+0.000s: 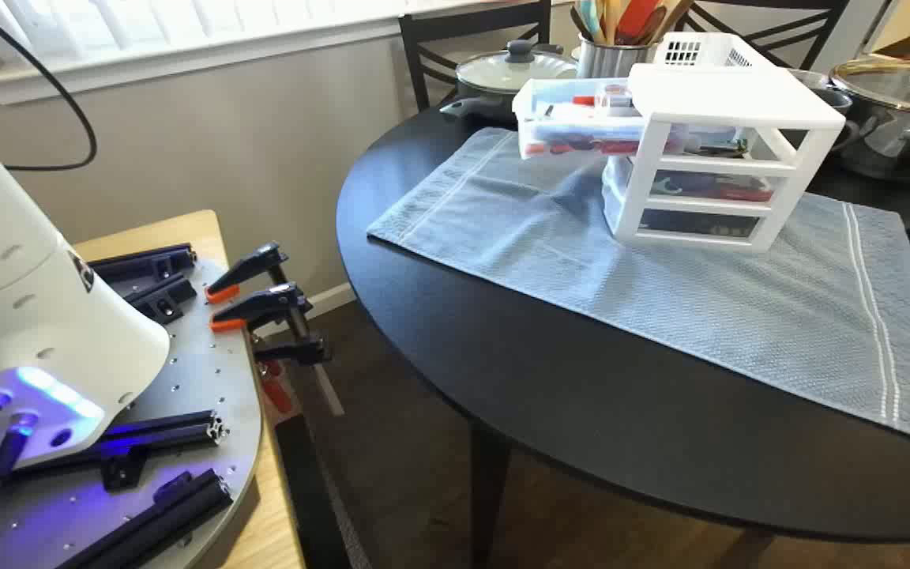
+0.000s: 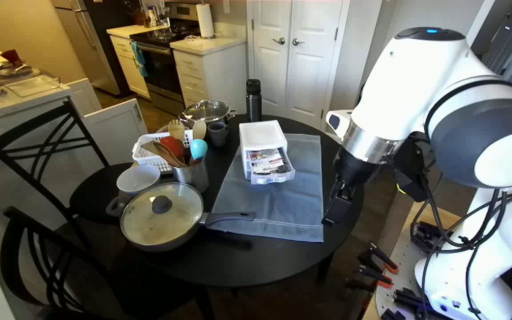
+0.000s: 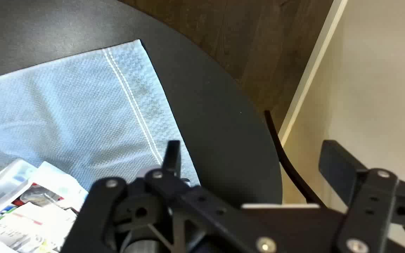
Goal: Close the top drawer of the clear compartment
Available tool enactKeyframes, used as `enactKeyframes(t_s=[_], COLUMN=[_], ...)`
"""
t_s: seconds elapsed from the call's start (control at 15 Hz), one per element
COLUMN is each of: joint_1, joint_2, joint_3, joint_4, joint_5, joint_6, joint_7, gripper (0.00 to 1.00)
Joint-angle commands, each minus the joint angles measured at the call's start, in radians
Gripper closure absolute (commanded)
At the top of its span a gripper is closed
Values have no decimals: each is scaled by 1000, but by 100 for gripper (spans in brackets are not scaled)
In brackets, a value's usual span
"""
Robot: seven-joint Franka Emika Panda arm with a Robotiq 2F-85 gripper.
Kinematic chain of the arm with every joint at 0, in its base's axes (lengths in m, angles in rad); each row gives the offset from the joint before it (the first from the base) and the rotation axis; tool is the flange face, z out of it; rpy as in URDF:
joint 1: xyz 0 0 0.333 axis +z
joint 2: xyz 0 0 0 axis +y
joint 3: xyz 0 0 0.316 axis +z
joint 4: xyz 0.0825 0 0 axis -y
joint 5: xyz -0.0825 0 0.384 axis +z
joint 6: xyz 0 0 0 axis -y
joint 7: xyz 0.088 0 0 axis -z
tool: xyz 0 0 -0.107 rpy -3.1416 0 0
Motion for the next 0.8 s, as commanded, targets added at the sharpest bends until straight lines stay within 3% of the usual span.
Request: enactKeyframes(t_s=[0.0,0.33,0.47,0.73], joint_1=[4,4,49,22], joint_2=[1,1,139,320], joint_3=[-4,-4,-47,-20], joint_4=[2,2,30,53], joint_5=[-4,-4,39,-24], joint_6=[-2,-2,27,87], joint_7=[3,3,-114,-143], gripper=[0,0,0,0])
